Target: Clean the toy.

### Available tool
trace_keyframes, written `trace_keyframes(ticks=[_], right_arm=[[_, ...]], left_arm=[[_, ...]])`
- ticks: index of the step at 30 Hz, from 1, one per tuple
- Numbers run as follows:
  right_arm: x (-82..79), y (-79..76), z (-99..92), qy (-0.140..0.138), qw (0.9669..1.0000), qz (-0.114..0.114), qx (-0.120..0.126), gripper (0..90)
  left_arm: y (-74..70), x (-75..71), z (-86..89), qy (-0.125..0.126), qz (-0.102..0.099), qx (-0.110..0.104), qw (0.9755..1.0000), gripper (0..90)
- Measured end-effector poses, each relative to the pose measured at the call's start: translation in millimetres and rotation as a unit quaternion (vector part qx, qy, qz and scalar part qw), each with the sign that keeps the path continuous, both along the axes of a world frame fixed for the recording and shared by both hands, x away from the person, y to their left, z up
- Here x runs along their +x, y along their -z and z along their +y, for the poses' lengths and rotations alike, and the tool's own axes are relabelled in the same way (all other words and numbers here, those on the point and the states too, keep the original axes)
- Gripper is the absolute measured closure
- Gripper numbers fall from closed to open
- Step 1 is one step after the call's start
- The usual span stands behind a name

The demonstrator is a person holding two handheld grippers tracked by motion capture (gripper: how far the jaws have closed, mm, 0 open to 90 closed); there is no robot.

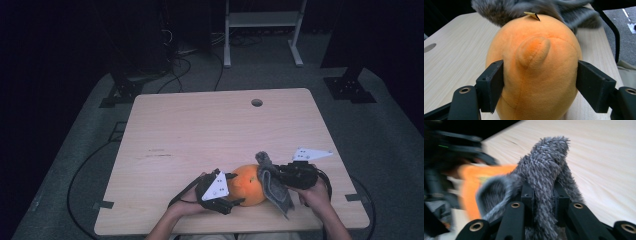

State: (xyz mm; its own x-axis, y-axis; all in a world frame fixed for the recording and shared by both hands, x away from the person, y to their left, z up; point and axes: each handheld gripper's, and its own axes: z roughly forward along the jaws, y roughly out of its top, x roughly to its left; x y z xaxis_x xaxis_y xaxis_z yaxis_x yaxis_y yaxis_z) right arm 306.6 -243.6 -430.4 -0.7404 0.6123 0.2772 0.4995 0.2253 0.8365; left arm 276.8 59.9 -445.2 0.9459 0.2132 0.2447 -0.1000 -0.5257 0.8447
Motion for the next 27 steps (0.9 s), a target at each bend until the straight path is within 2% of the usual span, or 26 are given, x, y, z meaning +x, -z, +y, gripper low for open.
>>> trace_keyframes(ticks=[2, 5, 7, 9, 10, 12, 16, 18, 19, 20, 22, 25, 26, 27], right_arm=[[3.4, 6.1, -5.7, 0.013, 0.9997, 0.018, -0.010, 74.8], [6.1, 9.6, -8.0, 0.023, 0.9990, 0.026, -0.030, 74.8], [4.6, 5.4, -9.2, 0.026, 0.9993, 0.019, -0.017, 75.0], [-0.5, -2.5, -6.1, 0.006, 0.9999, 0.004, 0.008, 75.0], [-0.5, -2.5, -6.1, 0.006, 0.9999, 0.004, 0.008, 75.0], [-0.1, 2.1, -1.7, 0.001, 0.9998, 0.015, -0.010, 74.9], [6.7, 11.6, -6.4, 0.022, 0.9982, 0.047, -0.032, 75.0], [7.2, 14.7, -8.5, 0.034, 0.9960, 0.053, -0.064, 75.1], [6.3, 14.4, -9.9, 0.036, 0.9960, 0.053, -0.062, 75.2], [4.5, 10.9, -11.7, 0.034, 0.9971, 0.045, -0.051, 75.2], [-1.8, -4.1, -12.5, 0.024, 0.9993, 0.026, -0.011, 75.2], [-13.1, -28.5, -3.7, -0.012, 0.9995, -0.009, 0.026, 75.2], [-16.9, -34.4, 2.0, -0.027, 0.9991, -0.016, 0.030, 75.2], [-20.2, -38.8, 8.8, -0.038, 0.9987, -0.023, 0.022, 75.2]], left_arm=[[0.3, 0.2, 1.3, 0.007, 0.002, 0.002, 1.0000, 26.0], [1.0, -0.5, 3.5, 0.016, -0.003, 0.010, 0.9998, 26.0], [1.6, -2.3, 4.7, 0.023, -0.009, 0.012, 0.9996, 25.9], [1.6, -3.6, 4.9, 0.028, -0.011, 0.016, 0.9994, 25.9], [1.7, -3.7, 4.9, 0.031, -0.012, 0.018, 0.9993, 25.9], [2.2, -3.2, 4.7, 0.031, -0.010, 0.016, 0.9993, 25.9], [1.9, -2.3, 4.0, 0.029, -0.008, 0.011, 0.9995, 25.9], [2.2, -2.5, 4.9, 0.029, -0.007, 0.011, 0.9995, 25.9], [2.3, -2.4, 5.3, 0.029, -0.007, 0.011, 0.9995, 25.8], [2.4, -2.2, 5.8, 0.028, -0.006, 0.011, 0.9995, 25.6], [2.6, -1.5, 5.8, 0.026, -0.004, 0.009, 0.9996, 25.5], [3.0, -0.6, 3.1, 0.024, -0.001, 0.002, 0.9997, 25.3], [2.8, -0.7, 2.0, 0.023, -0.001, 0.002, 0.9997, 25.3], [2.5, -1.0, 1.0, 0.023, -0.003, 0.003, 0.9997, 25.1]])
